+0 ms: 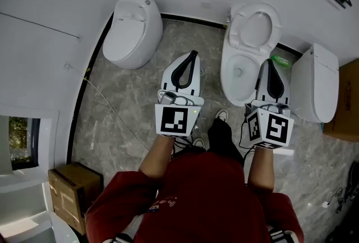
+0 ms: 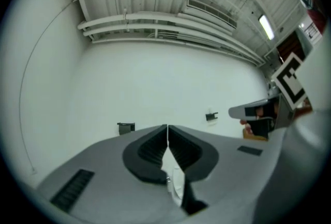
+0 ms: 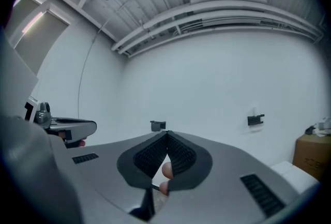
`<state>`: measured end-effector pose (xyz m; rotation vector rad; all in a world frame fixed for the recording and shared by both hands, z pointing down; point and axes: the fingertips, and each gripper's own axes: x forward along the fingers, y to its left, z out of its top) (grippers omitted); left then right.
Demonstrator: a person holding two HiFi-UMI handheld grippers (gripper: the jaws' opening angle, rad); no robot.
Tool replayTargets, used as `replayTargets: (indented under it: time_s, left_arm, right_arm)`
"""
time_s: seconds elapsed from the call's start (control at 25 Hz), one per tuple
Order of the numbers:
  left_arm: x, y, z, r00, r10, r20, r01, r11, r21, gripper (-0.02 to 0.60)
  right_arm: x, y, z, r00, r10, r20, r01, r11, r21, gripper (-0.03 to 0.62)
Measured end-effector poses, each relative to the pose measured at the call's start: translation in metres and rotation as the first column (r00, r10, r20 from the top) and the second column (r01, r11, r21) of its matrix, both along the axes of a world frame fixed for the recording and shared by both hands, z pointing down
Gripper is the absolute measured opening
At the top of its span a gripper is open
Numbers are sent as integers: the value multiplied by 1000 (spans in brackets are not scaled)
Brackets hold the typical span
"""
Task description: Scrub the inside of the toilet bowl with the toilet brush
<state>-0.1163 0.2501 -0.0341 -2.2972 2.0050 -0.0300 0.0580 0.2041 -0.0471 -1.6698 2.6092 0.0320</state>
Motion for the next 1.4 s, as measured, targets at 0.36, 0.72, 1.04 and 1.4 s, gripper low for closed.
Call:
replayTargets:
  time_s: [0.36, 0.72, 1.04, 1.4]
  left_arm:
    - [-32, -133, 56, 997, -75, -22, 74, 997, -29, -3]
    - [-98, -213, 155, 977, -209, -51, 201, 970, -134, -3]
    - [-178, -259, 321, 971, -241, 1, 232, 932, -278, -3]
    - [-220, -278, 490, 983, -178, -46, 149, 919, -364, -3]
  right_arm:
    - [-44, -146, 78, 995, -102, 4, 101, 982, -161, -6]
    - [-139, -237, 204, 957, -282, -65, 240, 898, -370, -6]
    - [-241, -274, 403, 879, -437, -191, 230, 739, -633, -5]
    - [-277, -260, 644, 823, -517, -234, 80, 514, -854, 112]
